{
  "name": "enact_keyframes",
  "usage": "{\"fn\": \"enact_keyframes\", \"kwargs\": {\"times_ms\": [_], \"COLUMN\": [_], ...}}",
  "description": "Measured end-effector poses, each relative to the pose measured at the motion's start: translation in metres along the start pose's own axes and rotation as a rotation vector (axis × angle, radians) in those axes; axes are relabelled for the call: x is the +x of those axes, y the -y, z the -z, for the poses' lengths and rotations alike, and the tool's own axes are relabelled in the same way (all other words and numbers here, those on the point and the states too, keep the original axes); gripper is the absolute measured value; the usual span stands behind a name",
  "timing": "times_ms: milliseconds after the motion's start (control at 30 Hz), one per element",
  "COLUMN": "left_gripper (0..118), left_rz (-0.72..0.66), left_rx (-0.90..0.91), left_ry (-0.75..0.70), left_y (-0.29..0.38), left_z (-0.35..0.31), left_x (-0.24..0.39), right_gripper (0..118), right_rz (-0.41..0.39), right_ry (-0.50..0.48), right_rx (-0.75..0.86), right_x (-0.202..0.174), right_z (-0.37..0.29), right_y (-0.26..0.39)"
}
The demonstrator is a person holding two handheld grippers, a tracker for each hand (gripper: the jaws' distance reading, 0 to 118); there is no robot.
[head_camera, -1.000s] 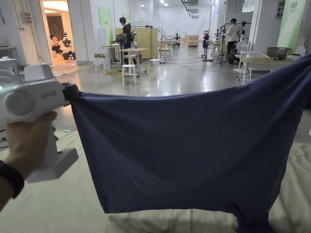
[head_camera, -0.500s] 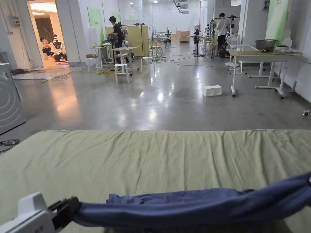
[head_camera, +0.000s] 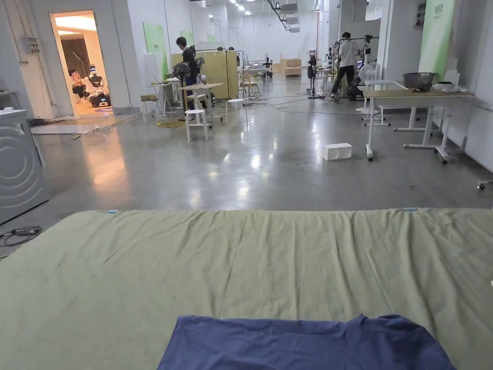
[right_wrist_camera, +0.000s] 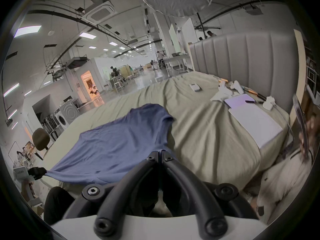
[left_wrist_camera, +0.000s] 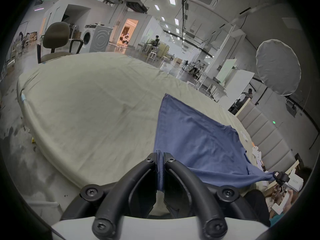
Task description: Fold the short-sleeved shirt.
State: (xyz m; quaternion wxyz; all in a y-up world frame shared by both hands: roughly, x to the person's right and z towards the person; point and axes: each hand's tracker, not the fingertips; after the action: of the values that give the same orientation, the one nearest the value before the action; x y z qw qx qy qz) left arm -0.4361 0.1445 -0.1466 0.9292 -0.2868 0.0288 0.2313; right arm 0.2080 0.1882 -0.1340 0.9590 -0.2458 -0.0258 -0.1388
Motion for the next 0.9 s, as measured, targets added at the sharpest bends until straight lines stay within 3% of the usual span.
{"fn": "enact_keyframes", "kwargs": {"times_ms": [33,233,400,433,467,500,533,567,600,667,733,767,800,900], "left_gripper": [6,6,8,9,9,11,17,24,31,59,98,110,114,114], "left_rz": [-0.003,0.009,-0.066,-0.083,-0.103,-0.114,-0.123,-0.127,-0.131,-0.173,-0.205,-0.189,-0.138,-0.004], "left_rx": [-0.005,-0.054,-0.091,-0.097,-0.109,-0.108,-0.107,-0.106,-0.100,-0.053,-0.032,-0.036,-0.028,0.053], "left_ry": [0.006,0.004,-0.016,-0.015,-0.016,-0.021,-0.022,-0.025,-0.029,0.012,0.052,0.031,-0.011,-0.046], "left_y": [0.004,0.019,0.036,0.040,0.042,0.046,0.049,0.050,0.050,0.047,0.040,0.037,0.034,0.026], "left_z": [0.000,0.021,0.031,0.032,0.031,0.031,0.029,0.029,0.027,0.019,0.010,0.007,0.002,-0.017], "left_x": [-0.002,-0.002,-0.015,-0.018,-0.020,-0.023,-0.026,-0.029,-0.033,-0.038,-0.043,-0.042,-0.040,-0.028], "right_gripper": [2,2,3,6,19,51,74,83,84,84,84,84,84,84], "right_rz": [0.011,0.078,0.124,0.135,0.146,0.146,0.141,0.137,0.113,0.055,0.091,0.118,0.118,0.023], "right_ry": [0.018,0.064,0.095,0.104,0.120,0.134,0.157,0.169,0.196,0.238,0.221,0.211,0.196,0.194], "right_rx": [-0.016,-0.083,-0.141,-0.153,-0.170,-0.189,-0.202,-0.207,-0.193,-0.170,-0.186,-0.170,-0.136,-0.043], "right_x": [0.018,0.036,0.046,0.047,0.050,0.052,0.054,0.055,0.058,0.067,0.073,0.076,0.075,0.060], "right_z": [0.010,0.037,0.048,0.047,0.048,0.050,0.049,0.047,0.044,0.039,0.031,0.026,0.019,0.000], "right_y": [0.008,0.025,0.048,0.054,0.060,0.064,0.068,0.071,0.073,0.076,0.075,0.073,0.070,0.053]}}
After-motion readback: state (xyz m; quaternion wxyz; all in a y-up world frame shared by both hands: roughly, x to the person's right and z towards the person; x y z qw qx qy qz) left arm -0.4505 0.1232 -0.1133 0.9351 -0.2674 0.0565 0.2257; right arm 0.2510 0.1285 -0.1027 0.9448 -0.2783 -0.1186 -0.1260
